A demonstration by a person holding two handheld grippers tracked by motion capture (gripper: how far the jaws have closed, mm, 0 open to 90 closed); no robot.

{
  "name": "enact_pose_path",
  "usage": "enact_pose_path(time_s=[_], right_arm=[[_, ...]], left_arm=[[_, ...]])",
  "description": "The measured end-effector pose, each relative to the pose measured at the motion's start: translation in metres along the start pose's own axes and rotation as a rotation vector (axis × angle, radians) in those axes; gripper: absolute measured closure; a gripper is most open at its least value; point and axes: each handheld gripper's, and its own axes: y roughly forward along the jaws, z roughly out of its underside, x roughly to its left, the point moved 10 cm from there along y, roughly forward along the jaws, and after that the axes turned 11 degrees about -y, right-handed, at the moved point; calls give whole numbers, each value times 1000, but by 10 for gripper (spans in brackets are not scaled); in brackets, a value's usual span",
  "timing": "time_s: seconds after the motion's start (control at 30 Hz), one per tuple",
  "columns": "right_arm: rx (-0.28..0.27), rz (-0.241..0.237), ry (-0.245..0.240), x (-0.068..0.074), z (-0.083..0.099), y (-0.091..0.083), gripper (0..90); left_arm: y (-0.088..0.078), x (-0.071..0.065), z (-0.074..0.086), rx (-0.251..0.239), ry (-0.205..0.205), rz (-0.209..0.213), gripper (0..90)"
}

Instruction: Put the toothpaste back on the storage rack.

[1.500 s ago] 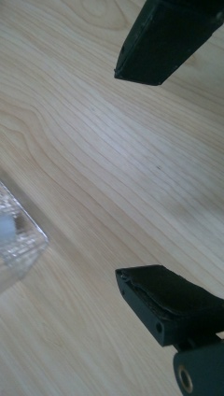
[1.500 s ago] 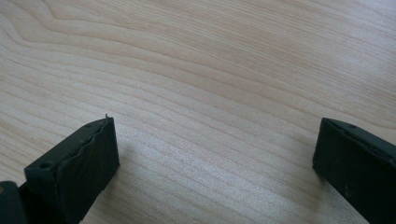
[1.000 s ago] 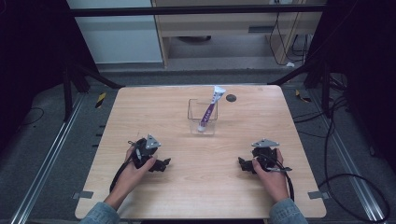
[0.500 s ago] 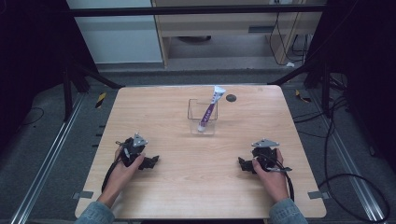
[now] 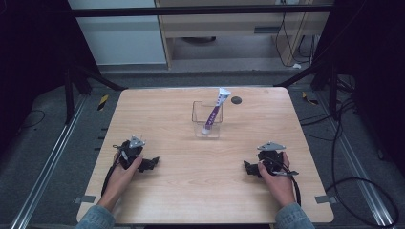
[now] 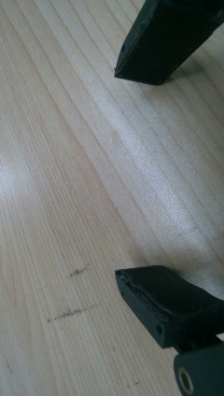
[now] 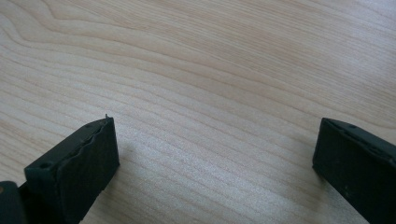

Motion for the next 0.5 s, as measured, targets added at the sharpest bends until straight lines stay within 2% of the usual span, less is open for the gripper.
enact_pose_path(time_s=[0.1, 0.5], right_arm=[[0, 0, 0, 0, 0, 0, 5], [0, 0, 0, 0, 0, 0, 5]], left_arm=[[1, 1, 0, -19, -1, 4, 27], [2, 1, 1, -12, -3, 1, 0]])
